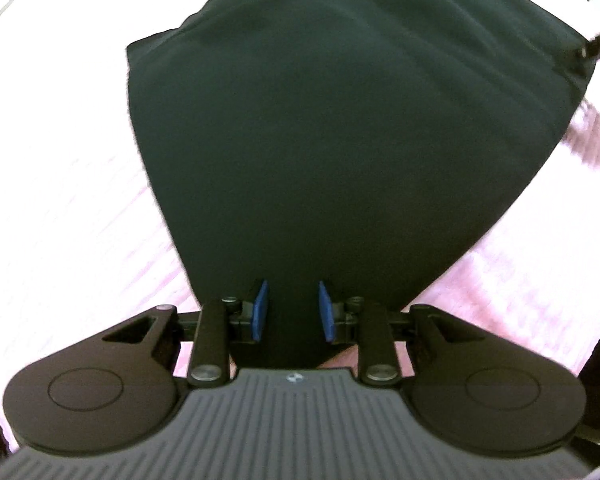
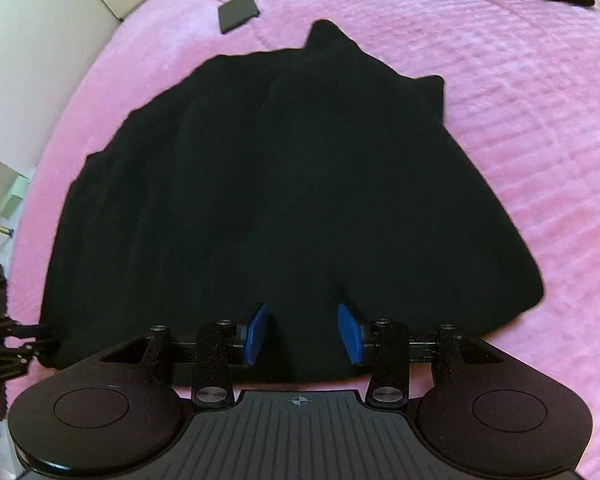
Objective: Fold clothes
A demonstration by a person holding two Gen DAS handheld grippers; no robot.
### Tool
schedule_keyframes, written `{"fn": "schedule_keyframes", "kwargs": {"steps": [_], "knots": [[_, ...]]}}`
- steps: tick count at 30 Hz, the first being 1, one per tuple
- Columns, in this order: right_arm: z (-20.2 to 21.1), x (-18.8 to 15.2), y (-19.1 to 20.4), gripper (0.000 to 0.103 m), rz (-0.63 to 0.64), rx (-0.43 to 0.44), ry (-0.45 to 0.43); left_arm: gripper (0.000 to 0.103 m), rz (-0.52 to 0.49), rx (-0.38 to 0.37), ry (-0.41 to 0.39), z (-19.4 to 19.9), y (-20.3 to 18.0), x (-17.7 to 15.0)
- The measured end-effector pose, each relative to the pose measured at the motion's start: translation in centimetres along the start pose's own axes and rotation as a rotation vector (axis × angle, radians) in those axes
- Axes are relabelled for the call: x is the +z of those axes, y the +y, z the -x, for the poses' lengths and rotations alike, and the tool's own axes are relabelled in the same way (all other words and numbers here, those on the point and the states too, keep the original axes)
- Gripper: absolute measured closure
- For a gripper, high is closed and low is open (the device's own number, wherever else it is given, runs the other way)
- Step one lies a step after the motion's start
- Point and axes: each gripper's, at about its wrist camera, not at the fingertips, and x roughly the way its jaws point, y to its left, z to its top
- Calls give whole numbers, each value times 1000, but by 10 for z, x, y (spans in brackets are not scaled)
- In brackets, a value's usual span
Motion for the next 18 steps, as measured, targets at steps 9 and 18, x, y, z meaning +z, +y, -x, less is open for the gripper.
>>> {"fn": "schedule_keyframes", "kwargs": {"steps": [9,18], "knots": [[41,-9,40,14,252,-183,-45,79,-229,74,-117,25,-19,-22],[39,-53,53,14,905,-289,21,65,-520,85,-243,32,-68,-50]]}}
